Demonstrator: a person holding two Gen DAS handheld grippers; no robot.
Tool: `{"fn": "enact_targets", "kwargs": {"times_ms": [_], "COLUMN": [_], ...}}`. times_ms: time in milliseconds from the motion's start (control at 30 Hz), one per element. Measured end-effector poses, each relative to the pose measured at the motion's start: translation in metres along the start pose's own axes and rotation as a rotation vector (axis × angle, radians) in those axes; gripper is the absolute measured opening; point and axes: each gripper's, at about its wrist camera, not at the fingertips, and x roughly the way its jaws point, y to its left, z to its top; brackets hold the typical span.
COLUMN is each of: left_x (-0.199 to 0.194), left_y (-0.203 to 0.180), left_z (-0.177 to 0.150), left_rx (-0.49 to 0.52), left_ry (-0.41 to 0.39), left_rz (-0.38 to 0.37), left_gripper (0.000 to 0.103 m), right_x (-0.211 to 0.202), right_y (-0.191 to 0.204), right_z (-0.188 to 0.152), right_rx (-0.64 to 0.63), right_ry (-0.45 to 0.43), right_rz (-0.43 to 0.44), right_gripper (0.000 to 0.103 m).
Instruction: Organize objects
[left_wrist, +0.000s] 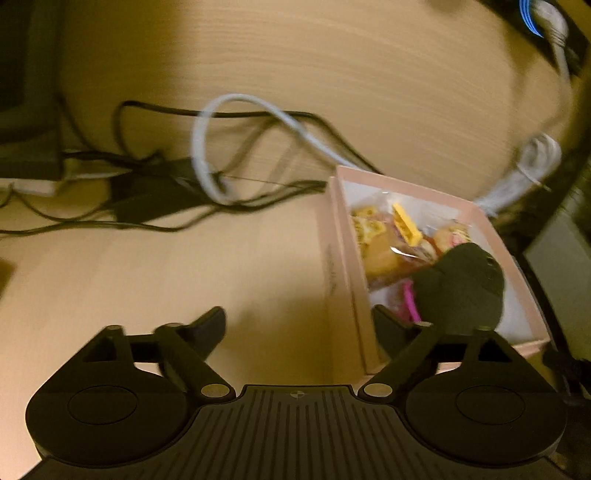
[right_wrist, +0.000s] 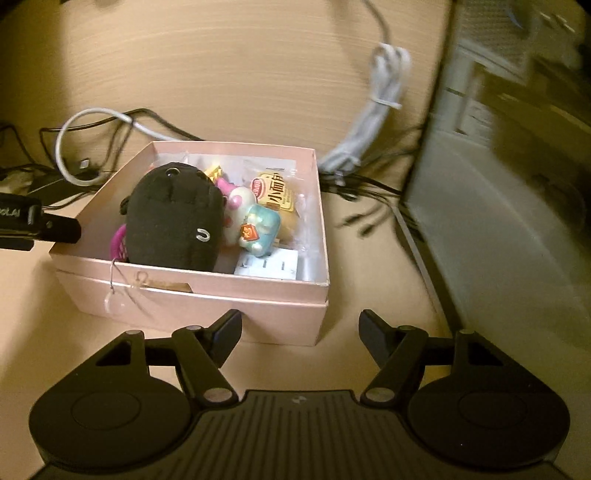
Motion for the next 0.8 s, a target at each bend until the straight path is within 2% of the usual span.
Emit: {"fn": "enact_targets", "kwargs": {"times_ms": [167,367,467,500,533,633,800], "left_x": [0.006,0.009,-0.007,-0.015,-0.025,-0.053,-0.077], "left_y": [0.031,0.032,0.034,0.037,0.040,0.042,0.038], "left_z": [0.017,0.017,0.014,0.012,0.009,-0.004,-0.048], "left_rx": [-0.012,0.016,0.017,0.015,0.016,0.036,0.062], "left_ry": [0.000,0.028,-0.021,-0.046,-0.074,-0.119,-0.042], "left_rz": [0.006,-0.004,-0.004,-0.007,-0.011,-0.030,-0.108], "left_gripper": [0.099,0.100,0.100,0.100,0.100,0.100,0.100], "right_x": [0.009,0.009,0.002,-0.003,-0.008,-0.031,-0.060], "right_y": [0.028,0.029,0.020,0.017,0.014,0.006,0.012], "right_z": [0.016,0.015,0.014,0.012,0.010,-0.007,-0.051], "right_rx": [-0.031,-0.012,0.027,0.047,0.071,0.151,0.210], "right_ry": [-0.015,-0.001,0.001,0.005,0.010,0.031,0.110], "right_rz": [-0.003,-0.031,-0.051,-0.046,-0.039,-0.028,-0.029], "right_gripper": [0.071,0.071,0.073,0.076,0.081,0.085,0.089]}}
